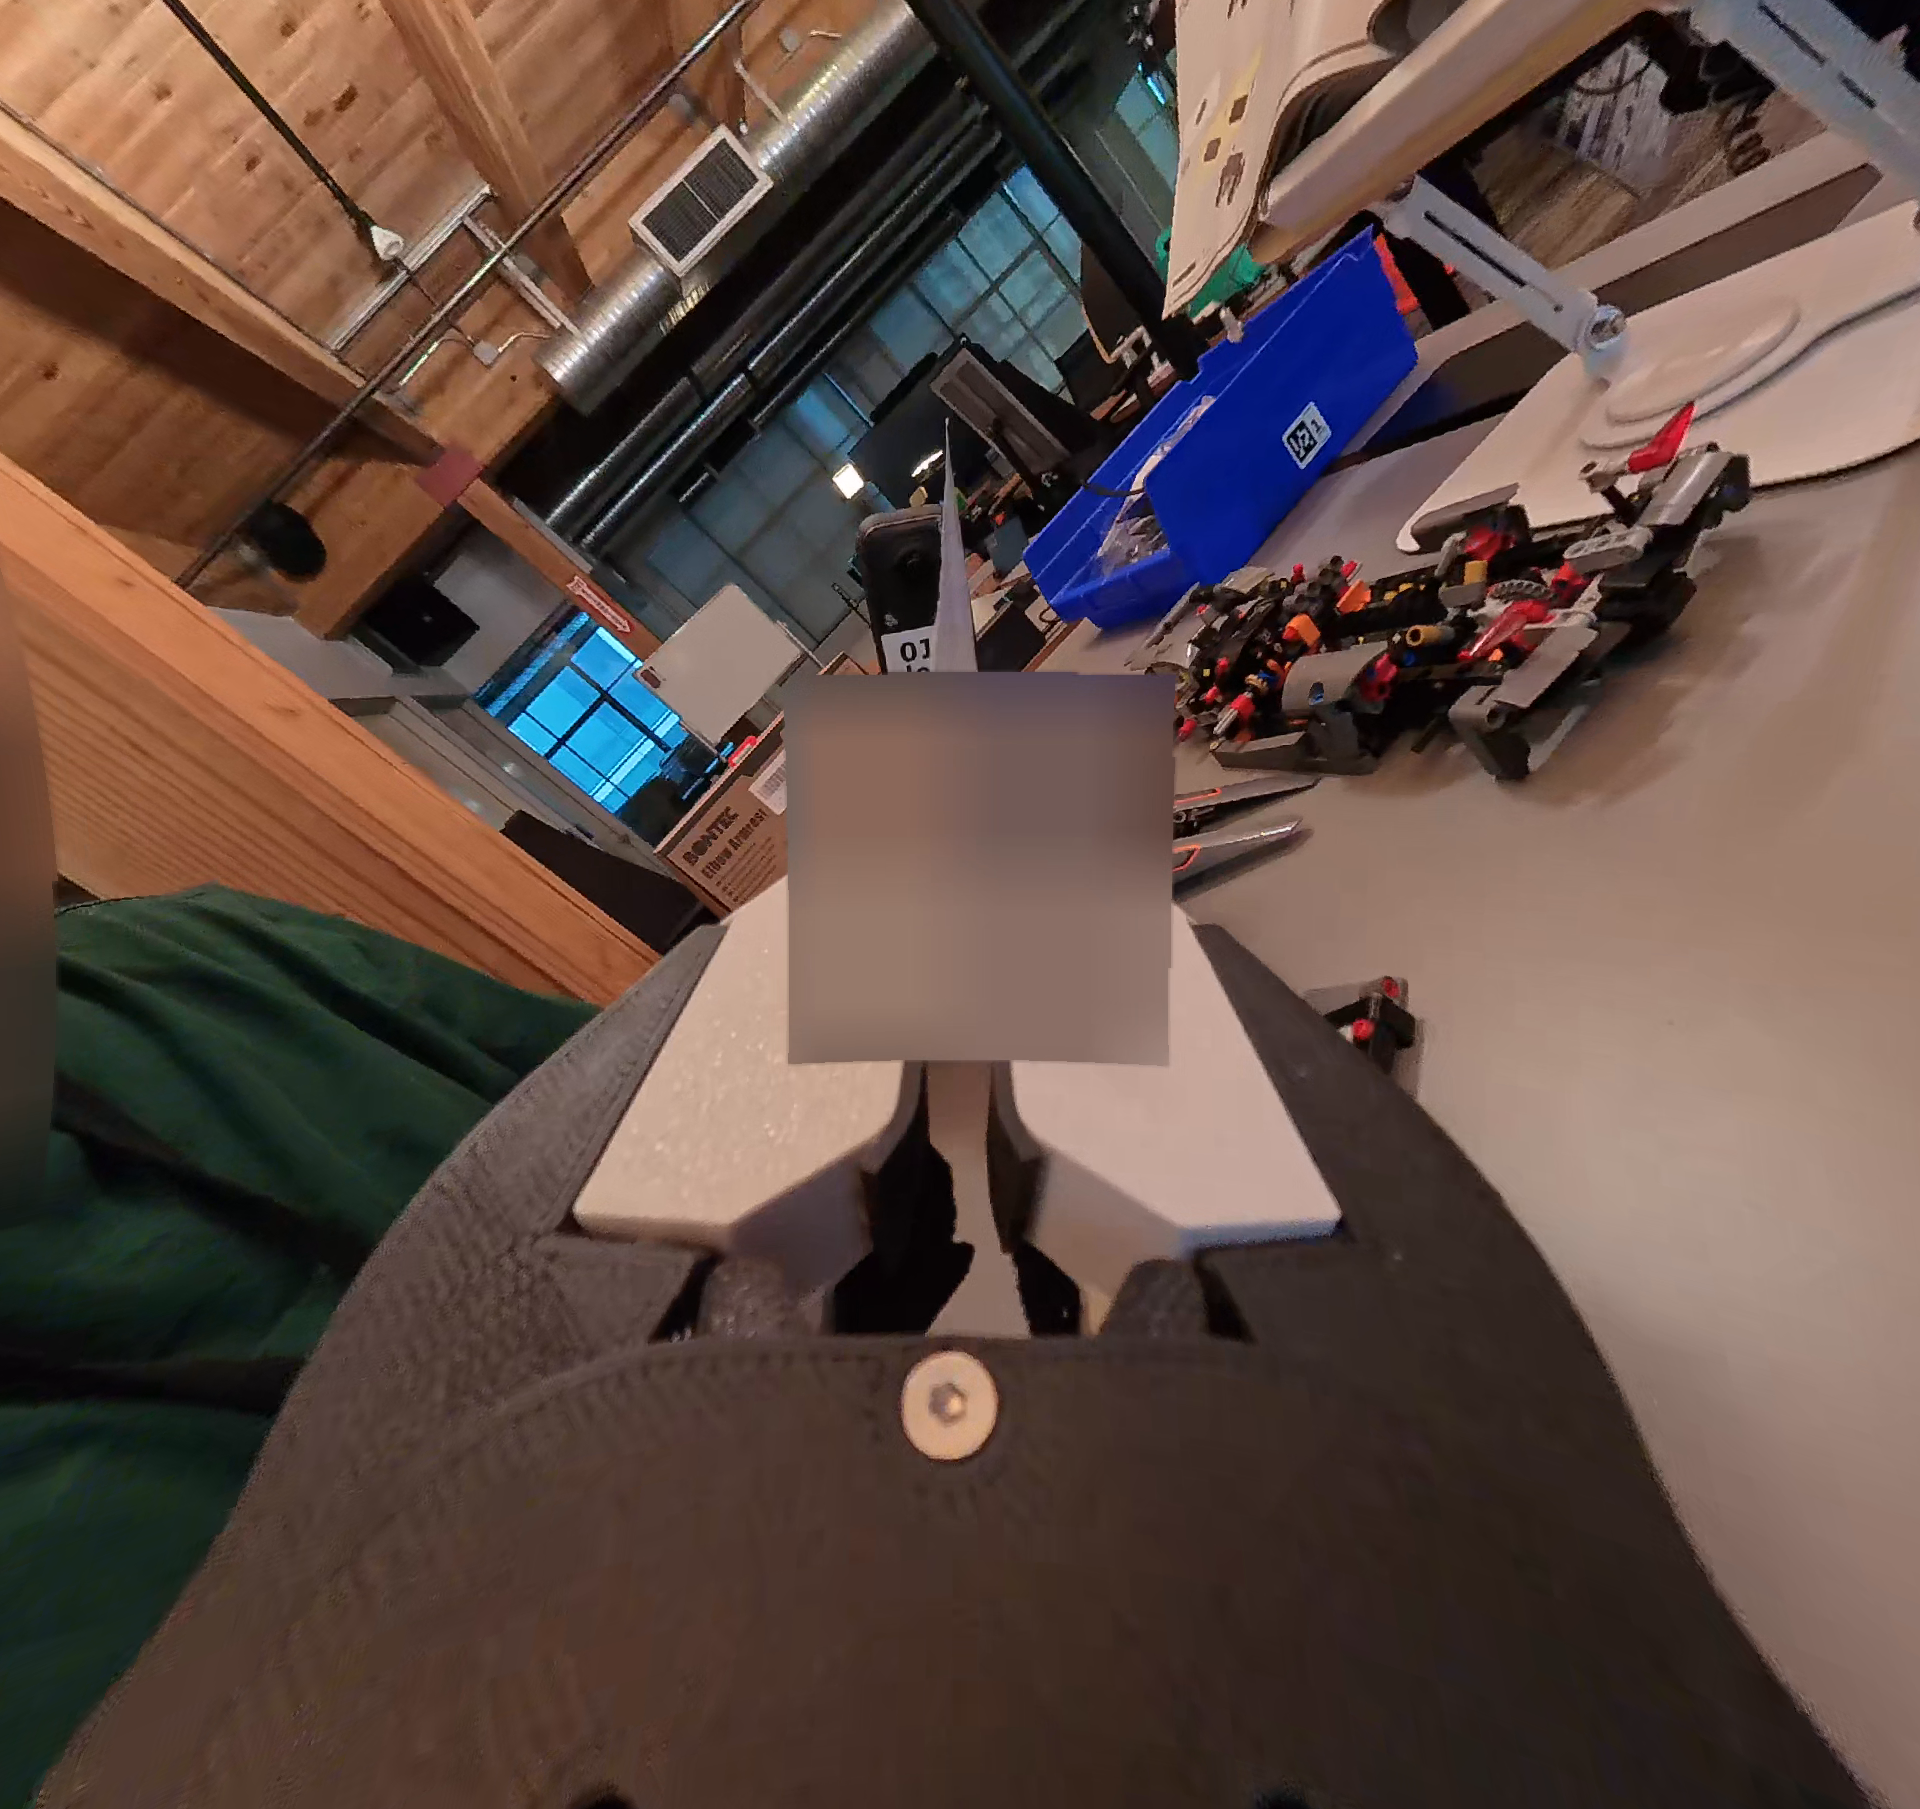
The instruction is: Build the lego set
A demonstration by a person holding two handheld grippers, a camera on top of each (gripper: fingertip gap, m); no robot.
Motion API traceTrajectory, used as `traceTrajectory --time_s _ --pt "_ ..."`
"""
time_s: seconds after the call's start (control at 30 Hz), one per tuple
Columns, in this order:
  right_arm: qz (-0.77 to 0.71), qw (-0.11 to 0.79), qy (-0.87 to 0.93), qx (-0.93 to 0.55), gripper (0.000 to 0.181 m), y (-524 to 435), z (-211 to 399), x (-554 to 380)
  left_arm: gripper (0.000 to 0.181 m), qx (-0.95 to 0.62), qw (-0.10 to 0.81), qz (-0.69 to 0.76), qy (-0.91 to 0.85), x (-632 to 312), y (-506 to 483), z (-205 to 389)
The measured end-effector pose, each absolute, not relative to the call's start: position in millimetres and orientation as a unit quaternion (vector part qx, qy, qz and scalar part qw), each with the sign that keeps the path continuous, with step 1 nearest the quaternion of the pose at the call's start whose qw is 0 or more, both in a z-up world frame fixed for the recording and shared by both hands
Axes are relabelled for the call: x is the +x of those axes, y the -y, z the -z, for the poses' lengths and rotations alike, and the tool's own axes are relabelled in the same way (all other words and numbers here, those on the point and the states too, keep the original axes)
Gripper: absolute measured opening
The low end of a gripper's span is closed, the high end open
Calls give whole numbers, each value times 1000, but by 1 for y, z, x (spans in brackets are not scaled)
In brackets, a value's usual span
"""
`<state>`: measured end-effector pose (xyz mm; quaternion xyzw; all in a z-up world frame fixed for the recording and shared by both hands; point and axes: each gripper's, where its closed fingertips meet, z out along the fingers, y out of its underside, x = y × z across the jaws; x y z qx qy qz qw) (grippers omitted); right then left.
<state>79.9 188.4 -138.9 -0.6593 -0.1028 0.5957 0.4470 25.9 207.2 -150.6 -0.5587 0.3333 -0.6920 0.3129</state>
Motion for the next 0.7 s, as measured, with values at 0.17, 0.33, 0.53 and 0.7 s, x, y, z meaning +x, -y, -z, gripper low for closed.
traceTrajectory --time_s 0.17,0.33,0.53,0.7 --pt "-597 441 98 -664 0 -189 141 80 0 -552 317 688 -348 28 -203 148" --pt "-599 446 82 -660 19 -193 138 88 0 -552 310 702 -325 26 -207 145" --pt "-609 423 98 -663 14 -183 152 78 0 -550 307 726 -277 18 -219 140" --pt "-609 428 106 -660 0 -181 156 69 0 -552 303 737 -244 15 -227 141"
